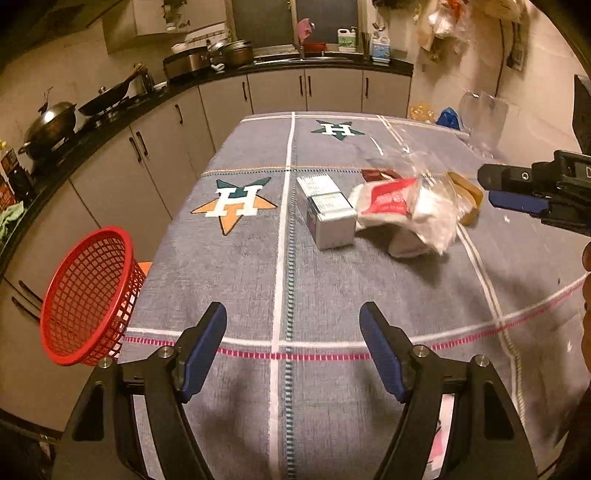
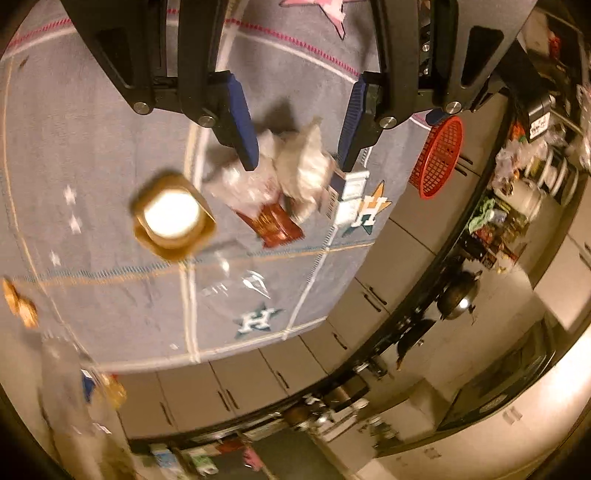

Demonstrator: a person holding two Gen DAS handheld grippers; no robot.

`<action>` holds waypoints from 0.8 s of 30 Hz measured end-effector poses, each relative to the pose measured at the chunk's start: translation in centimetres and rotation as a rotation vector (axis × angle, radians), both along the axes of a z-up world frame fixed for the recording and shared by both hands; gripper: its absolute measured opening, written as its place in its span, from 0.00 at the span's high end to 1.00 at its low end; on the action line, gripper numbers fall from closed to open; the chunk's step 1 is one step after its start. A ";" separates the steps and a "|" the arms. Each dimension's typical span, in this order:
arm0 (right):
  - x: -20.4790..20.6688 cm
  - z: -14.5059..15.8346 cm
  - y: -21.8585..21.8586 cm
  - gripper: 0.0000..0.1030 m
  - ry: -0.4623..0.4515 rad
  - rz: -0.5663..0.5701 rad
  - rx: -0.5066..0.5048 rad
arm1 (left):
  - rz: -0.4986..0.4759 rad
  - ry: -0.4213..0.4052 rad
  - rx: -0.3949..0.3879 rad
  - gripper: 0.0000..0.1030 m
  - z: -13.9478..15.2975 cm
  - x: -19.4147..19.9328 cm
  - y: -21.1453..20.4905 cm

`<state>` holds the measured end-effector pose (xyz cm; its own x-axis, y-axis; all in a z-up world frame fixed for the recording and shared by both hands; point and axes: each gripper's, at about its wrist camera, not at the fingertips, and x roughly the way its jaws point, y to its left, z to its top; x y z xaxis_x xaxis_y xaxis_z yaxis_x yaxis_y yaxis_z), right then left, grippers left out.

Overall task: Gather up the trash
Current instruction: 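Move both open tools back toward the remaining trash on the table, then grasp the white tissue bag with the right tool while the left tool grasps the white box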

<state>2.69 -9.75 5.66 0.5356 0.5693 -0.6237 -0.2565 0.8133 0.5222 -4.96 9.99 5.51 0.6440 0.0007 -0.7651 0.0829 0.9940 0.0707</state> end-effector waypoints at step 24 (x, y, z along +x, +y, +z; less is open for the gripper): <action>1.8 -4.2 12.1 0.38 -0.186 0.238 -0.665 | 0.085 0.001 -0.036 0.29 1.1 1.8 4.0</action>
<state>4.52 2.37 1.42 0.5751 0.2165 -0.7889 -0.5026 0.8544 -0.1319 -3.15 14.02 6.60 0.6422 0.0274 -0.7661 -0.0016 0.9994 0.0344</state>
